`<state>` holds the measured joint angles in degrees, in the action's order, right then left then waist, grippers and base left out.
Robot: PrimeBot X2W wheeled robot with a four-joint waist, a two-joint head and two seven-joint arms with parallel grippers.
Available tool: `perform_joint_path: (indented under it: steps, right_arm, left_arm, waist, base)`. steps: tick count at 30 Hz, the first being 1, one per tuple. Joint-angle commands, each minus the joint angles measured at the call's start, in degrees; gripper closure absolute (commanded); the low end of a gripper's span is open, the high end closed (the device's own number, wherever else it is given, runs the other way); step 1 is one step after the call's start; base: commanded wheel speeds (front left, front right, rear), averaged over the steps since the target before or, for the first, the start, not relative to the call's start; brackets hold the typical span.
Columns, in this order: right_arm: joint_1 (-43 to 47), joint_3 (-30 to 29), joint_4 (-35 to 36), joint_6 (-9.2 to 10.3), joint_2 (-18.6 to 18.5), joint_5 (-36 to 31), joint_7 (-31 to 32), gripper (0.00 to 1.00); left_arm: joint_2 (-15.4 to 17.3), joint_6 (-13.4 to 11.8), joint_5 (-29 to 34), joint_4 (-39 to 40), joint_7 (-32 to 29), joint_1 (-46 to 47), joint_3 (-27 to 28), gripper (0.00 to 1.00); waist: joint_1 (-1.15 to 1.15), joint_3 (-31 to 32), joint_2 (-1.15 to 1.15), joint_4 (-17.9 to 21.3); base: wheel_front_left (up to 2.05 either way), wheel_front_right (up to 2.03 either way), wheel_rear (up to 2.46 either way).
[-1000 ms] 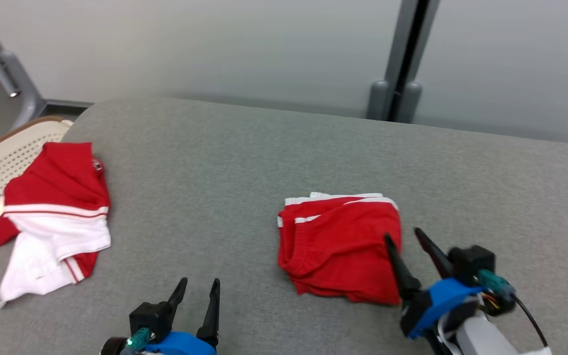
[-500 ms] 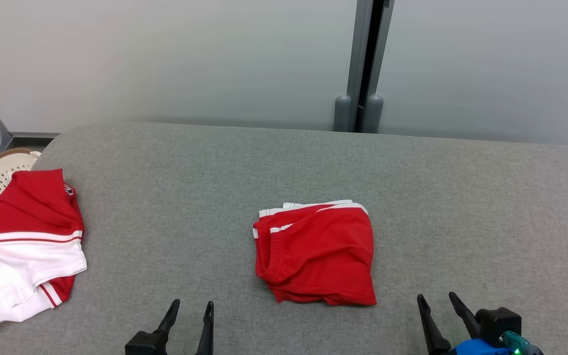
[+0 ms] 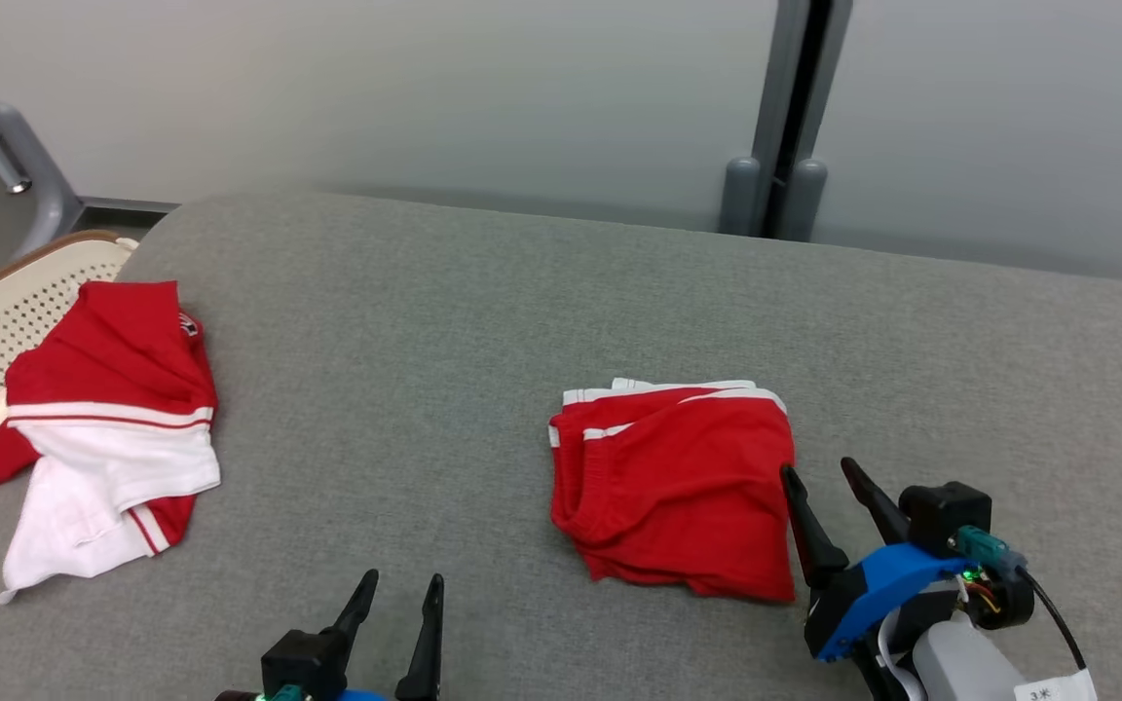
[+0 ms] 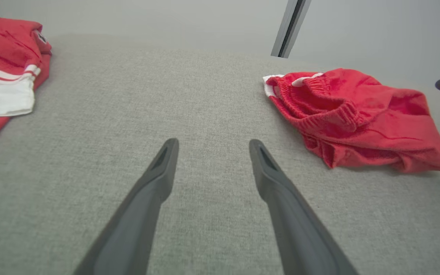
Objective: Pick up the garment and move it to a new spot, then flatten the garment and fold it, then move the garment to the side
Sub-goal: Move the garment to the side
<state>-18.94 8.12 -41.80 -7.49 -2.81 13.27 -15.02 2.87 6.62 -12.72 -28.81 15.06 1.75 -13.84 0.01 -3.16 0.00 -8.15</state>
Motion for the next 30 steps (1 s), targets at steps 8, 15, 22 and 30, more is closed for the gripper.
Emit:
perform_joint_path:
  steps: [8,15,22,30]
  right_arm:
    - [-5.54,-1.61,-17.62,0.0,-0.19,-1.36,1.59,0.0]
    - [-6.0,-1.11,-21.86,0.06,-0.42,-0.19,0.17,1.0]
    - [-3.86,-1.79,-15.02,0.04,-0.29,-2.11,-0.09,1.0]
    - [-1.41,-2.22,-10.14,0.04,-0.27,-3.02,-0.11,1.0]
  left_arm:
    - [0.04,0.56,-0.72,-1.98,0.17,1.33,-0.78,0.0]
    - [0.0,0.72,0.26,-1.55,0.17,0.06,0.71,0.0]
    - [0.01,0.93,-0.16,-0.01,0.17,1.05,0.13,0.0]
    - [0.04,1.01,-1.99,2.29,0.17,3.27,-4.42,0.0]
  waist:
    - [-0.01,-1.38,0.0,-6.83]
    - [-0.01,-0.53,0.0,-5.1]
    - [-0.01,0.25,0.0,5.37]
    - [-0.01,-1.57,0.0,19.58]
  base:
    - [0.0,0.0,0.0]
    - [0.0,0.0,0.0]
    - [0.0,0.0,0.0]
    - [0.0,0.0,0.0]
